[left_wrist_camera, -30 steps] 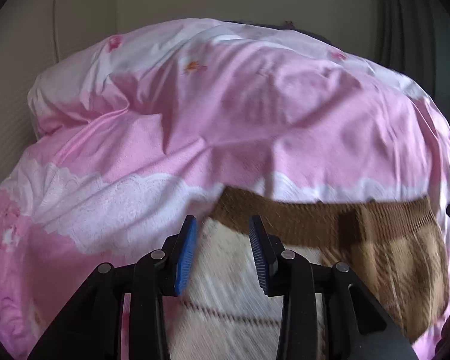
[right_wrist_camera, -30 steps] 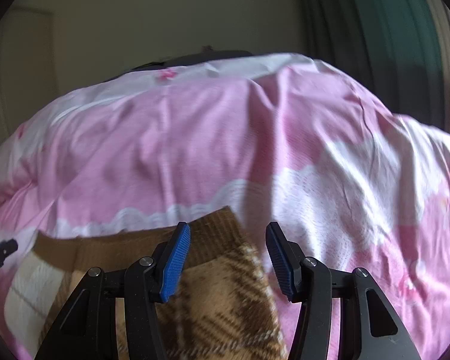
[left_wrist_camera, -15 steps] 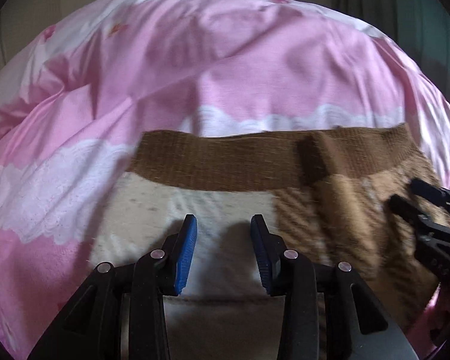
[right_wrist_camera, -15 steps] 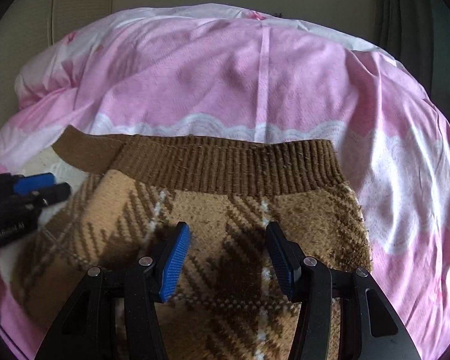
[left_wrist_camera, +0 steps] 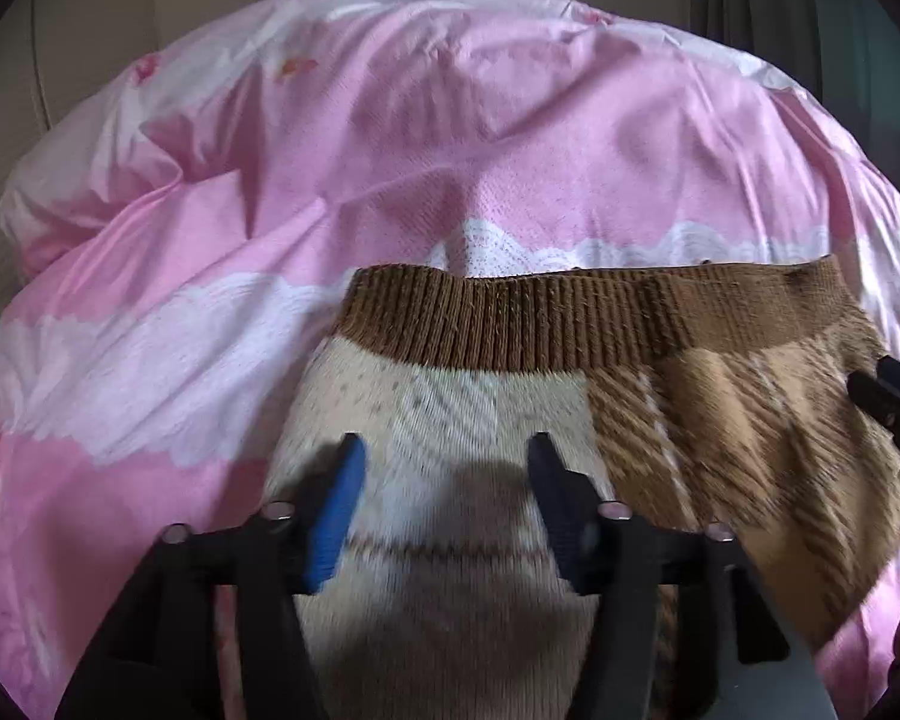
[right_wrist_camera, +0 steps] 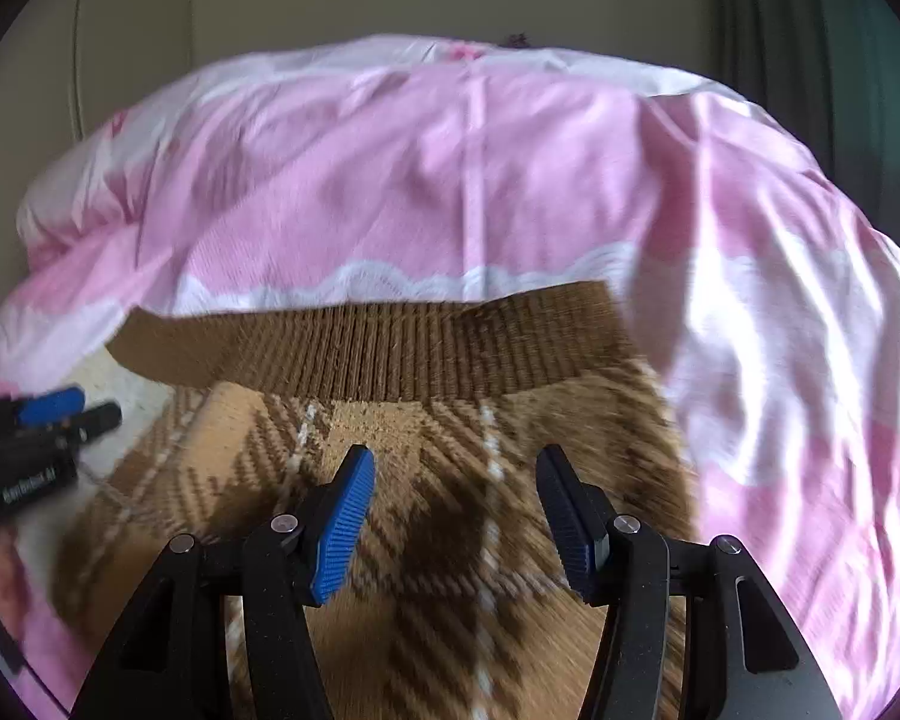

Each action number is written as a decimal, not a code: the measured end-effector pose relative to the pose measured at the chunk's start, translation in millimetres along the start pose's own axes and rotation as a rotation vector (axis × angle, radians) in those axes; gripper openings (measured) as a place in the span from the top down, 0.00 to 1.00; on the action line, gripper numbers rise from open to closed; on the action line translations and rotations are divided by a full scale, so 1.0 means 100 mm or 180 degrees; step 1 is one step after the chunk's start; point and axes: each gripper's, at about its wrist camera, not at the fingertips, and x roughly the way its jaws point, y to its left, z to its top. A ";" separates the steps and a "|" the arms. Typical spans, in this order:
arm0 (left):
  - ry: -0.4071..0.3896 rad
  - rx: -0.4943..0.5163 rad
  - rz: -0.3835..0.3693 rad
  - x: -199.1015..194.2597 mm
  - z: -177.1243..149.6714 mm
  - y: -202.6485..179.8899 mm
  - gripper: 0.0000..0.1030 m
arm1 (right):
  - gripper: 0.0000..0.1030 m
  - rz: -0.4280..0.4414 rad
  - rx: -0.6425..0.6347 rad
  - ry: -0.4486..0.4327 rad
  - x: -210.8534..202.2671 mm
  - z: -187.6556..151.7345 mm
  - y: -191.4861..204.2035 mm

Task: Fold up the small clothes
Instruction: 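Lay the hem over the collar and open both grippers, then grasp the brown plaid side of the folded sweater with the right gripper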

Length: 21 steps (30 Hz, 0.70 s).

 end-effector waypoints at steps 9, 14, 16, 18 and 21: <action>0.0037 -0.0144 0.0046 -0.39 -0.43 0.13 0.43 | 0.34 -0.0161 0.0477 0.0153 -0.42 -0.48 -0.46; 0.0043 -0.0205 0.0068 -0.32 -0.55 0.18 0.41 | 0.34 -0.0220 0.0495 0.0422 -0.18 -0.69 -0.57; 0.0050 -0.0272 0.0074 -0.28 -0.57 0.21 0.41 | 0.34 -0.0191 0.0570 0.0474 -0.10 -0.77 -0.61; 0.0029 -0.0271 0.0090 -0.25 -0.58 0.21 0.41 | 0.32 -0.0178 0.0630 0.0480 -0.08 -0.78 -0.63; -0.0033 -0.0174 0.0169 -0.33 -0.59 0.15 0.41 | 0.32 -0.0193 0.0598 0.0426 -0.17 -0.75 -0.62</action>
